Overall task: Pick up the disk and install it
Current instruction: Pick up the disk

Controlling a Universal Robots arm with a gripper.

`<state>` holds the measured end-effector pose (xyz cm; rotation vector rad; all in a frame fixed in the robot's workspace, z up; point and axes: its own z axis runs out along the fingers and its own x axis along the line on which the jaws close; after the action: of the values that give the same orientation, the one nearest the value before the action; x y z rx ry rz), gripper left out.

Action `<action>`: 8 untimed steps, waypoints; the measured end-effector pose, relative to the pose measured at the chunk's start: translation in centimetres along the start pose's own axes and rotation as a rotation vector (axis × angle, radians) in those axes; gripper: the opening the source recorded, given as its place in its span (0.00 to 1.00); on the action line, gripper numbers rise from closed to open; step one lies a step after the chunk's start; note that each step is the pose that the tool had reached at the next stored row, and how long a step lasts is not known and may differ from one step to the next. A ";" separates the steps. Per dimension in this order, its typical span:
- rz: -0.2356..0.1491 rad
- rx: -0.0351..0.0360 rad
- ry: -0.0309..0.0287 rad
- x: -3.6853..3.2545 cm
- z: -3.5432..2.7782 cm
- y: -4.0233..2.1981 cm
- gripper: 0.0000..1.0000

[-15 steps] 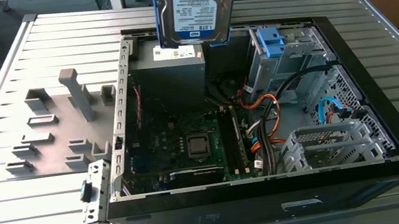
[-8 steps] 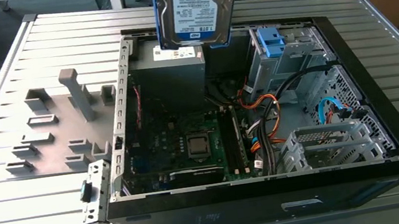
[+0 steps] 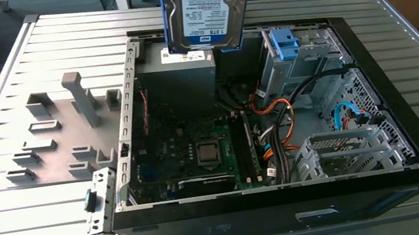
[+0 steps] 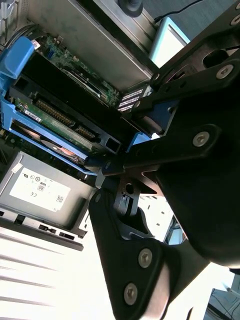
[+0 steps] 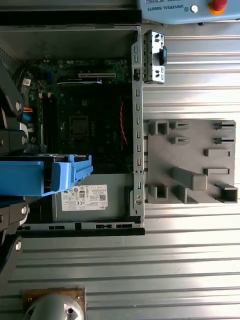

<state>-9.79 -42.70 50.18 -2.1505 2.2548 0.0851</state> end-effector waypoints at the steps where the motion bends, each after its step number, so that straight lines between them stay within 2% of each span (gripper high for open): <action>1: 0.000 0.0000 0.0000 0.05 0.00 0.00 0.36; 8: 0.000 -0.0001 0.0000 0.40 -0.03 -0.02 0.36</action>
<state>-9.79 -43.10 50.19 -2.1506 2.2548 0.0852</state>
